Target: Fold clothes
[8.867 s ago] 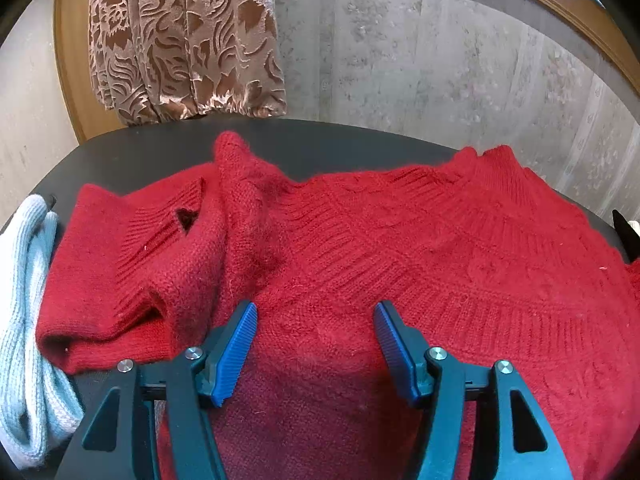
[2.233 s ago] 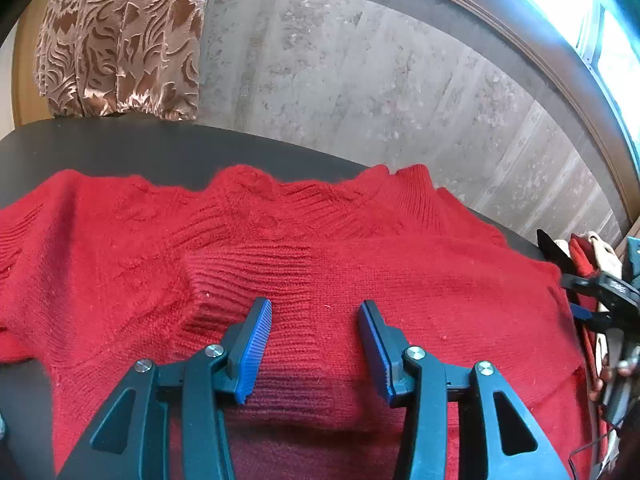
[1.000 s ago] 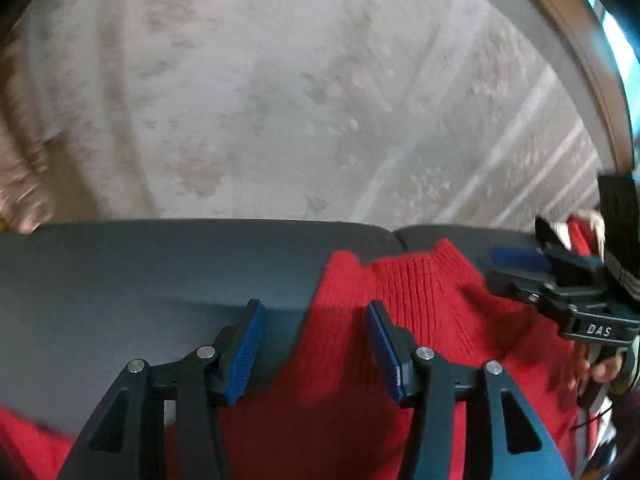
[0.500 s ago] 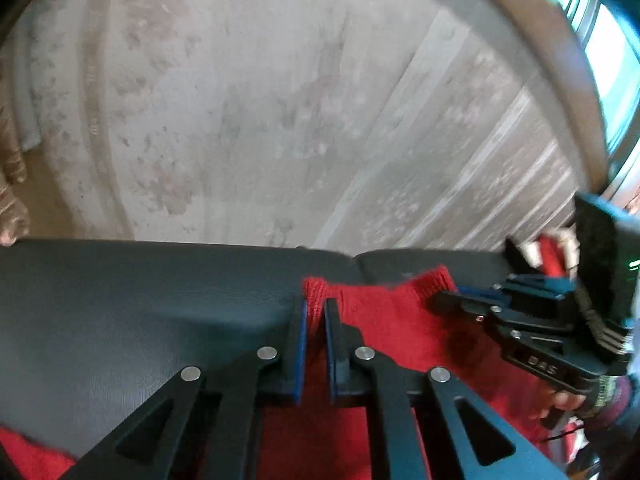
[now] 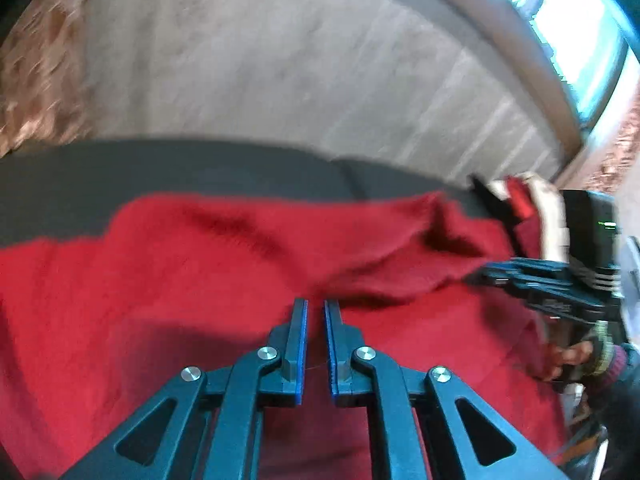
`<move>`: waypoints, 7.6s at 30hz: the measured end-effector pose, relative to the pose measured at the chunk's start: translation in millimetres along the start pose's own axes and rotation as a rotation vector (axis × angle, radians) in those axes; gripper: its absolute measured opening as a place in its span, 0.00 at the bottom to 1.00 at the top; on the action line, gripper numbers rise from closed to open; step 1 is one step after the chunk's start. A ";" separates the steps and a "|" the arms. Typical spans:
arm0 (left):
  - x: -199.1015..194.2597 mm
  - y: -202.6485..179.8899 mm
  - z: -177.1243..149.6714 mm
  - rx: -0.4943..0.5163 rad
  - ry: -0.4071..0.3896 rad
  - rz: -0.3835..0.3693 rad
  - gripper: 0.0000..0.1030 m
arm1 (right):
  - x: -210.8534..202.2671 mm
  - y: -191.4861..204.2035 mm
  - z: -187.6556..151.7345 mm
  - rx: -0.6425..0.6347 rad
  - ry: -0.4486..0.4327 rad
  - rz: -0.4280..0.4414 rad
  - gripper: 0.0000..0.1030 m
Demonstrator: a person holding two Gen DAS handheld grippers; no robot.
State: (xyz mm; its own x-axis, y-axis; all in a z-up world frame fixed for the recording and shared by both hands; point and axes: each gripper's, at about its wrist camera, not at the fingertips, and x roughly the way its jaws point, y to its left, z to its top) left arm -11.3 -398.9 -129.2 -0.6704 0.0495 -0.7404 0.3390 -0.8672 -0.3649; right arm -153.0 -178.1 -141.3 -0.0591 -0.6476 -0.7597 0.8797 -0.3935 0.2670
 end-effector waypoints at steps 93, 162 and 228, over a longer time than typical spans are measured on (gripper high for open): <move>-113.5 174.9 -25.9 -0.302 0.088 0.485 0.37 | 39.3 41.9 1.5 -0.049 -0.065 -0.280 0.93; -152.5 -6.0 27.1 -0.139 -0.307 -0.269 0.09 | 37.3 33.9 2.4 -0.035 -0.069 -0.230 1.00; -53.3 69.4 -133.5 -0.491 -0.320 -0.048 0.39 | -54.1 20.4 18.7 0.227 -0.037 0.053 0.37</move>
State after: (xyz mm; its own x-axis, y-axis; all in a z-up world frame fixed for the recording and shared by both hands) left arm 136.0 -395.5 -190.4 -0.8327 -0.1348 -0.5371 0.5179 -0.5329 -0.6692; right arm -140.6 -163.3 -83.6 -0.0360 -0.6930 -0.7200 0.7539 -0.4918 0.4356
